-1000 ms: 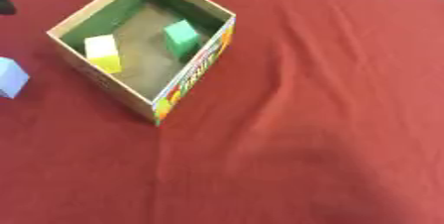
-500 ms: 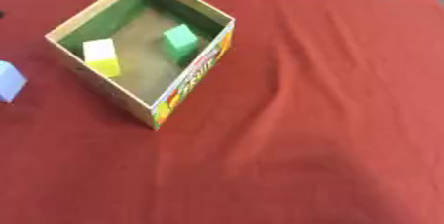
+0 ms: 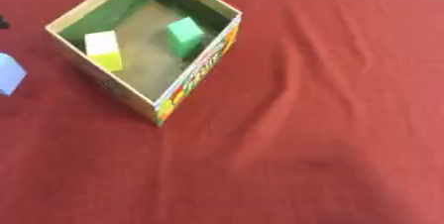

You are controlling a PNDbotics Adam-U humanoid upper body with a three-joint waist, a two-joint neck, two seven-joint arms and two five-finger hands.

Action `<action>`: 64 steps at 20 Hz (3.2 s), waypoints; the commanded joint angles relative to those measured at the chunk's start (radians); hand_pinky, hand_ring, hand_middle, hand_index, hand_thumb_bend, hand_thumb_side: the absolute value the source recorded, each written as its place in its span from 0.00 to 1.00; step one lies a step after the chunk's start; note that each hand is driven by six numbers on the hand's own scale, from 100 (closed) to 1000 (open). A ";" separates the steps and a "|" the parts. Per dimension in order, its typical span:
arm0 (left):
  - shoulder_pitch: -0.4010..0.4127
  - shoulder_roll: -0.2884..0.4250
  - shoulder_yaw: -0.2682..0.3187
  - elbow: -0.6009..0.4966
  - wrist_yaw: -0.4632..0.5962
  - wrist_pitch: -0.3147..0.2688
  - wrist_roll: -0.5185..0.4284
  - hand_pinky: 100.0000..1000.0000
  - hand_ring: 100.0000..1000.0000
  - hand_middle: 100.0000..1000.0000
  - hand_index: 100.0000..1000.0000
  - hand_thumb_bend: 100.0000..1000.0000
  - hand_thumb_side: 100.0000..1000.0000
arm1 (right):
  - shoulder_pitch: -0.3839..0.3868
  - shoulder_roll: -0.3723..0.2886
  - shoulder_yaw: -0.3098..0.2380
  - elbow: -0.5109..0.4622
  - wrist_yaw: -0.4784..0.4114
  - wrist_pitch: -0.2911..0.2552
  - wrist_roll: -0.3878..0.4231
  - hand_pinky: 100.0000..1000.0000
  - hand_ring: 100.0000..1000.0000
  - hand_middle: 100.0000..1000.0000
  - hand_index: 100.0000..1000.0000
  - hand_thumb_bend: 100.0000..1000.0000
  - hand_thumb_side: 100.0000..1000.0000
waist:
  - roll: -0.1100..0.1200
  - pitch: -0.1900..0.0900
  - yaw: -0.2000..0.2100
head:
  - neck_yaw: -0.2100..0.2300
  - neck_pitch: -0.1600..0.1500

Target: Pick up objects on the table and place them in the box.

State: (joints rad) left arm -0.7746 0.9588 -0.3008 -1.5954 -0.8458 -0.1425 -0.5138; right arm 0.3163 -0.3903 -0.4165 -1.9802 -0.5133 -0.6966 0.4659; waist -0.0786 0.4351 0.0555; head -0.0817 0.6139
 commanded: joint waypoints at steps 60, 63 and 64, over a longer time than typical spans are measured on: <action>-0.035 0.040 0.027 -0.131 0.189 0.061 0.028 0.63 0.71 0.49 0.57 0.06 0.15 | 0.031 -0.010 -0.006 -0.020 0.003 -0.162 0.225 1.00 1.00 0.48 0.73 0.00 0.41 | 0.010 -0.055 0.029 | -0.016 0.023; -0.064 0.029 0.027 -0.166 0.251 0.083 0.020 0.63 0.70 0.48 0.57 0.00 0.13 | 0.032 -0.012 -0.008 -0.020 -0.003 -0.163 0.226 1.00 1.00 0.48 0.73 0.00 0.41 | 0.011 -0.057 0.030 | -0.023 0.026; -0.079 0.022 0.023 -0.178 0.269 0.089 0.017 0.63 0.69 0.48 0.56 0.00 0.13 | 0.032 -0.014 -0.008 -0.020 -0.004 -0.163 0.227 1.00 1.00 0.48 0.73 0.00 0.41 | 0.012 -0.058 0.031 | -0.024 0.027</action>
State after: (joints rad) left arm -0.8336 0.9647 -0.2909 -1.7464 -0.6022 -0.0632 -0.4955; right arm 0.3435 -0.3748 -0.4121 -1.9802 -0.5065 -0.6651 0.4974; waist -0.0864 0.4135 0.0863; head -0.1004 0.6349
